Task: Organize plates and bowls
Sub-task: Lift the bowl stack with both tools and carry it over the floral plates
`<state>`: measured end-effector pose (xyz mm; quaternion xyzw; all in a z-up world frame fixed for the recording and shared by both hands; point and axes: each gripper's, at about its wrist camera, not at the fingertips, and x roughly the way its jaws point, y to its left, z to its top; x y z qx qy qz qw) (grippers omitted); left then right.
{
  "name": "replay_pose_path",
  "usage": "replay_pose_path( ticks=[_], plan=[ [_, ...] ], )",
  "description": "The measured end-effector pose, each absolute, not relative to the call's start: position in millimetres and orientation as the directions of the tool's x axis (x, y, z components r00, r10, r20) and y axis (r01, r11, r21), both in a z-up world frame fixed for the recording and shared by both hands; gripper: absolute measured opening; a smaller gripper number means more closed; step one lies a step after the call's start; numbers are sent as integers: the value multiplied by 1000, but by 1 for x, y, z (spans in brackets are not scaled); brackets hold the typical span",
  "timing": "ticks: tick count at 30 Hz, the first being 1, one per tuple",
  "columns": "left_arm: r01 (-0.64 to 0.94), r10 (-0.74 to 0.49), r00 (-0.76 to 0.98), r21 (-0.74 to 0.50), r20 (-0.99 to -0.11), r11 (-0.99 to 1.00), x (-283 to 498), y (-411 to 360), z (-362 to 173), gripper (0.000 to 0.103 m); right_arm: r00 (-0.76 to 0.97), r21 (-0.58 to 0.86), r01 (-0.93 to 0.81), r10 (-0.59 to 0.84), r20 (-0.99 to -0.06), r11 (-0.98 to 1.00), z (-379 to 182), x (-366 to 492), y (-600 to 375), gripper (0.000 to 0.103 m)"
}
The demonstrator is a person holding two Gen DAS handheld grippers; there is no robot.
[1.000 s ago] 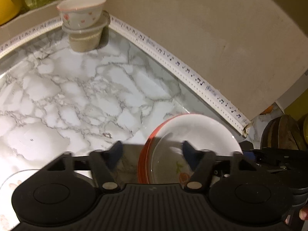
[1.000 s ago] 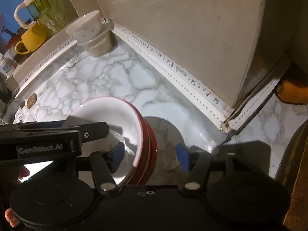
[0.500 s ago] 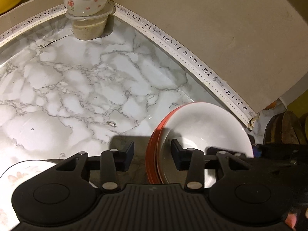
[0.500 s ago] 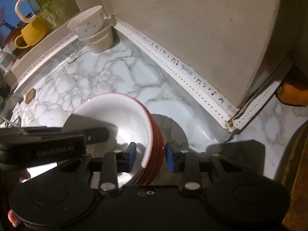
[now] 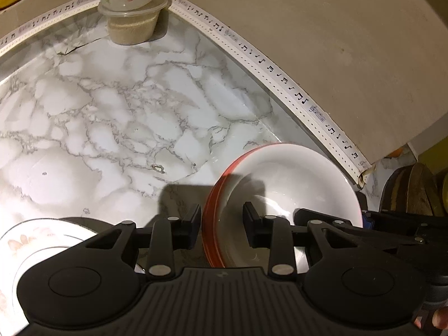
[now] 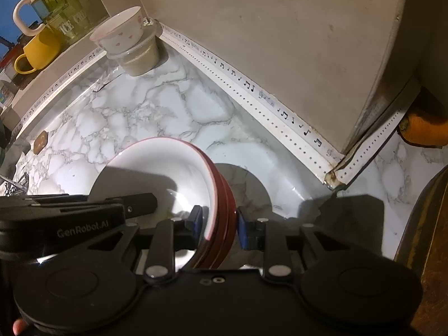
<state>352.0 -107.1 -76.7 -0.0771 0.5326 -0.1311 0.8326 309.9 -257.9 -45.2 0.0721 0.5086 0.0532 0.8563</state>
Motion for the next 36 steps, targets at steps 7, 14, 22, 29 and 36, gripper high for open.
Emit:
replay_pose_path(
  ticks=[7, 14, 22, 29, 36],
  plan=[
    [143, -278, 425, -240, -861, 960, 346, -111, -75, 28, 490, 147, -20, 138, -861, 989, -44, 308, -254, 24],
    [139, -267, 433, -229, -861, 963, 342, -112, -73, 27, 489, 134, -26, 130, -863, 991, -43, 308, -252, 23],
    [121, -266, 433, -237, -861, 964, 337, -111, -72, 27, 480, 112, -33, 114, -870, 993, -40, 308, -248, 22],
    [115, -268, 445, -242, -855, 963, 332, -109, -64, 27, 491, 86, -56, 102, -865, 995, -33, 305, -244, 22],
    [114, -265, 464, -240, -845, 964, 330, -106, -47, 27, 509, 65, -74, 94, -855, 995, -15, 303, -239, 22]
  ],
)
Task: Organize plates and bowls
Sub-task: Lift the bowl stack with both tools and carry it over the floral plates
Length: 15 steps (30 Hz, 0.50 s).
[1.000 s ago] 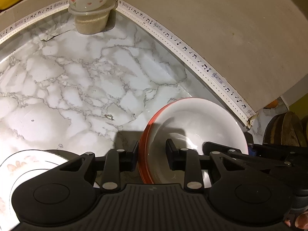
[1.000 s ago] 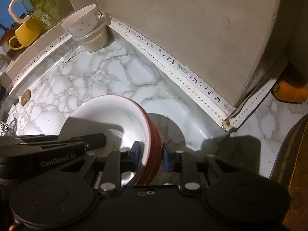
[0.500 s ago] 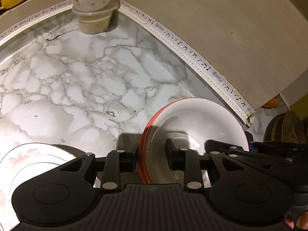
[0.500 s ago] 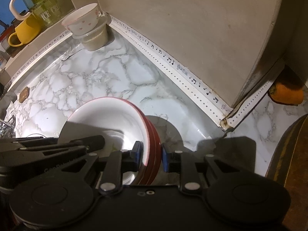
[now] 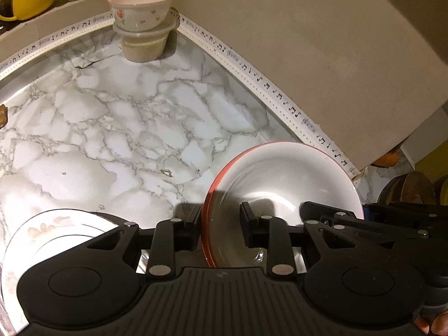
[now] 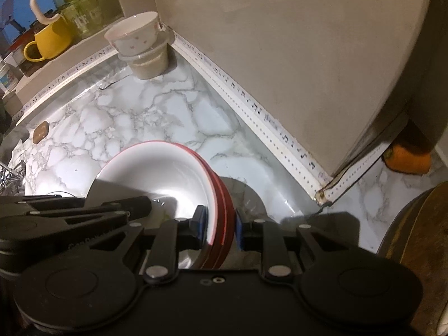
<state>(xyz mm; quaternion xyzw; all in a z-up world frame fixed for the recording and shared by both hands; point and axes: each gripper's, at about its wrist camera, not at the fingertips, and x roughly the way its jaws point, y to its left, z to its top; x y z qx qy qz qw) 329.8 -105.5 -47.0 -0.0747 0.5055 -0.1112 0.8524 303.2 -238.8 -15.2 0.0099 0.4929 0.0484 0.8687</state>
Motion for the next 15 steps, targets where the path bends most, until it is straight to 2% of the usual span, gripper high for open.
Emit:
replay_pose_path(
  ticks=[15],
  plan=[
    [46, -215, 515, -224, -830, 974, 307, -57, -8, 27, 542, 34, -151, 111, -833, 988, 24, 291, -190, 22]
  ],
)
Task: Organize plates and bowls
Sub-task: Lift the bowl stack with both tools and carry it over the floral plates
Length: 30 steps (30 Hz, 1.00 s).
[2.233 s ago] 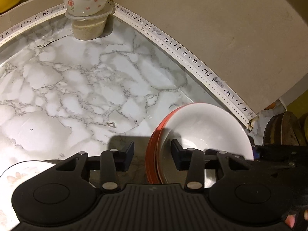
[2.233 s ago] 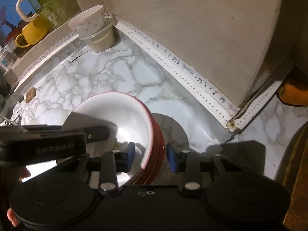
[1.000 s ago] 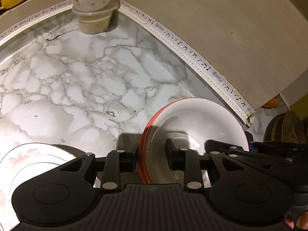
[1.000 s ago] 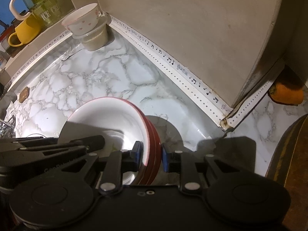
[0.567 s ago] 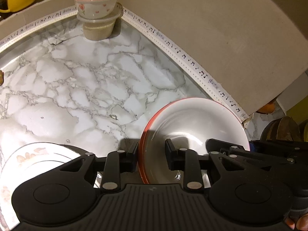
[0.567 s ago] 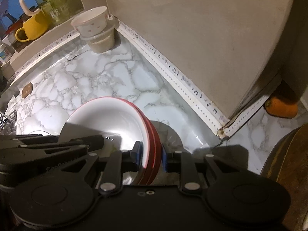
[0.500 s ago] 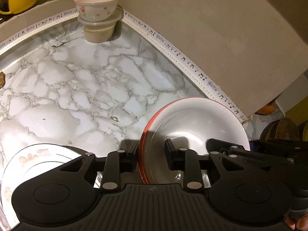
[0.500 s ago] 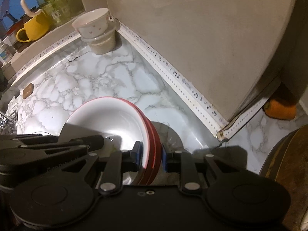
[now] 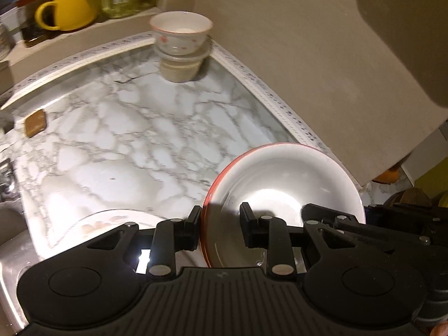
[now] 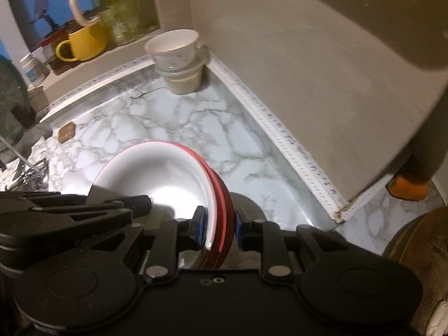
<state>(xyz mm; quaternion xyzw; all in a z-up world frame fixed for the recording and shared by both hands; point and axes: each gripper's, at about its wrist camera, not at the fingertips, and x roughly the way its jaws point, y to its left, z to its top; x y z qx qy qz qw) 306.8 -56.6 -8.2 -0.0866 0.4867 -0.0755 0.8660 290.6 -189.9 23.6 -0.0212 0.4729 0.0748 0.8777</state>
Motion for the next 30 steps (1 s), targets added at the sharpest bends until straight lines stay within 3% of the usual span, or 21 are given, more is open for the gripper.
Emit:
replay_pose_path(
  ticks=[16, 30],
  plan=[
    [-71, -124, 499, -183, -858, 981, 270, 23, -21, 27, 487, 56, -274, 189, -853, 960, 10, 280, -106, 22],
    [-90, -91, 432, -143, -897, 986, 255, 43, -52, 26, 406, 76, -301, 200, -892, 951, -21, 268, -82, 22]
  ],
)
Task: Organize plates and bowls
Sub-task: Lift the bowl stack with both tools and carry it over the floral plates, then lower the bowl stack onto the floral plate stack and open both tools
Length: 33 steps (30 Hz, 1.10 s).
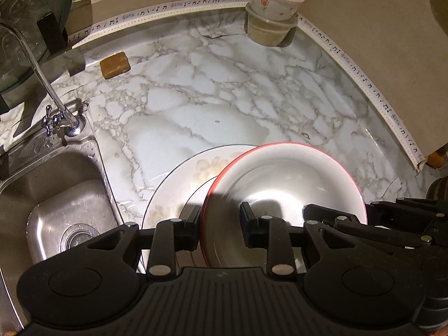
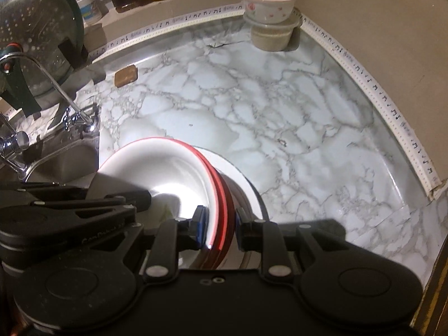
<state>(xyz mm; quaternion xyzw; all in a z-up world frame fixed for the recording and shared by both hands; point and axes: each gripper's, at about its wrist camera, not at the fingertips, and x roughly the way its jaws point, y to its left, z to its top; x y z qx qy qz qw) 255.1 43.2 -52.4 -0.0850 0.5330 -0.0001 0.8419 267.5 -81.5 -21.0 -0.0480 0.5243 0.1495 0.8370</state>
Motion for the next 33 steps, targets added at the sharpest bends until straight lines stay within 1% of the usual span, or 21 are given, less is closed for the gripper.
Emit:
replay_pose_path(
  ticks=[15, 21, 27, 31, 32, 33],
  plan=[
    [-50, -66, 432, -97, -899, 994, 262, 35, -53, 27, 367, 118, -283, 221, -904, 952, -27, 276, -85, 22],
    [-42, -74, 424, -101, -902, 994, 269, 37, -53, 27, 360, 135, -279, 234, -903, 951, -29, 280, -87, 23],
    [-28, -94, 422, -116, -902, 993, 270, 39, -54, 27, 347, 151, -280, 246, -905, 948, -28, 280, -87, 29],
    [-9, -108, 437, -124, -893, 992, 269, 41, -52, 27, 376, 147, -290, 254, -891, 946, -25, 274, -89, 32],
    [-2, -111, 446, -124, -888, 992, 268, 42, -50, 27, 389, 145, -292, 256, -885, 945, -23, 270, -90, 34],
    [9, -116, 452, -126, -884, 992, 268, 43, -49, 27, 401, 141, -297, 258, -879, 944, -21, 267, -91, 39]
  ],
)
